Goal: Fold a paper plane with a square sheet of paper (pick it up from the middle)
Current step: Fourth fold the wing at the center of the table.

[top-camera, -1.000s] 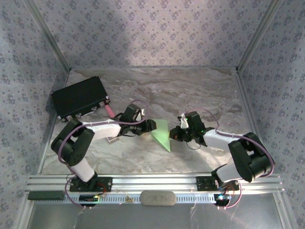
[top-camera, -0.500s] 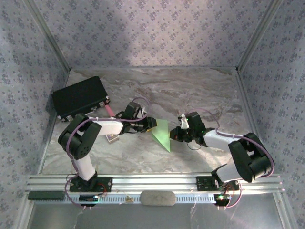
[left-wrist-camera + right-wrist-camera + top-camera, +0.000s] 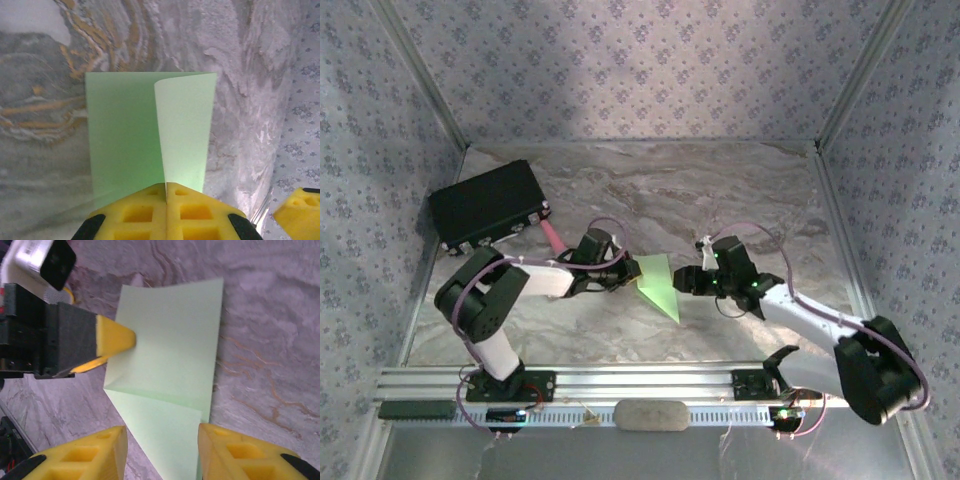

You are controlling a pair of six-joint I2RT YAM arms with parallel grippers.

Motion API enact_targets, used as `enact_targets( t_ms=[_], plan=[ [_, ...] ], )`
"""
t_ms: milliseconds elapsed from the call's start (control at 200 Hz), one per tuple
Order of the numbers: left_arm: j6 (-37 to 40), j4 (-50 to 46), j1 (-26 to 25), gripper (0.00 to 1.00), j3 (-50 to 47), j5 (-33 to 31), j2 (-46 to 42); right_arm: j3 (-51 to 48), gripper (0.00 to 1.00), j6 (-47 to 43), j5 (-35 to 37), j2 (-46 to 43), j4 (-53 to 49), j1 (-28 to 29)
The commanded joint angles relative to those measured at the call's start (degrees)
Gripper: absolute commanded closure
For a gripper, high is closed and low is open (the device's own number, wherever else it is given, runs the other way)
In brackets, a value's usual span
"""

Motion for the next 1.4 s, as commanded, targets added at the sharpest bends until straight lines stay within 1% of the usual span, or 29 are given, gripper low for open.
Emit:
enact_targets(
  t_ms=[0, 75, 115, 225, 310, 350, 455, 495, 545, 595, 665, 720, 880, 1114, 1394],
  plan=[
    [-1.87, 1.47, -1.40, 0.95, -0.34, -3.82, -2.90, -3.29, 0.53, -5.08, 10.26, -5.15, 1.34, 3.77],
    [-1.76, 1.48, -1.72, 0.93, 0.08, -3.67, -3.12, -6.23, 0.50, -10.34, 16.98, -8.04, 3.92, 8.27],
    [-1.56, 1.35, -1.92, 0.88, 0.23, -3.76, -3.41, -7.55, 0.48, -12.76, 20.14, -9.10, 5.34, 10.74],
    [-0.11, 0.18, -2.03, 0.79, 1.47, -3.02, -3.39, -9.34, 0.47, -18.94, 25.00, -9.89, 6.68, 16.21],
    [0.90, -0.80, -2.04, 0.78, 2.44, -2.10, -3.28, -9.89, 0.47, -22.29, 28.90, -8.72, 8.60, 20.80],
    [1.10, -0.84, -2.02, 0.78, 2.62, -1.76, -3.25, -9.83, 0.47, -24.05, 31.42, -7.67, 9.67, 23.27],
    [1.19, -0.26, -2.10, 0.79, 2.99, -1.01, -3.55, -8.76, 0.49, -27.77, 40.84, -2.21, 12.25, 29.61],
    [1.27, 0.21, -2.08, 0.79, 2.98, -0.71, -3.73, -7.87, 0.49, -28.75, 43.91, 0.28, 12.71, 31.36],
    [1.32, 0.20, -2.18, 0.80, 3.16, -0.51, -4.08, -6.82, 0.50, -30.74, 45.95, 3.25, 13.45, 33.29],
    [1.41, -0.16, -2.15, 0.80, 3.27, -0.51, -4.31, -5.88, 0.49, -31.44, 49.19, 6.00, 14.17, 34.95],
    [1.54, -0.35, -2.15, 0.82, 3.27, -0.33, -4.50, -4.74, 0.48, -32.51, 50.90, 9.13, 14.26, 35.72],
    [1.45, -0.29, -2.12, 0.82, 3.27, -0.26, -4.62, -3.98, 0.48, -32.60, 53.78, 11.14, 14.16, 36.28],
    [1.87, -0.87, -2.15, 0.83, 3.34, -0.31, -4.71, -3.54, 0.49, -32.44, 57.68, 14.02, 15.00, 36.82],
    [1.86, -1.05, -2.05, 0.85, 3.50, -0.33, -4.56, -4.22, 0.54, -31.11, 56.96, 14.63, 14.13, 36.92],
    [1.73, -1.25, -1.98, 0.87, 3.53, -0.32, -4.49, -5.69, 0.57, -29.36, 57.48, 13.94, 14.34, 37.62]
  ],
)
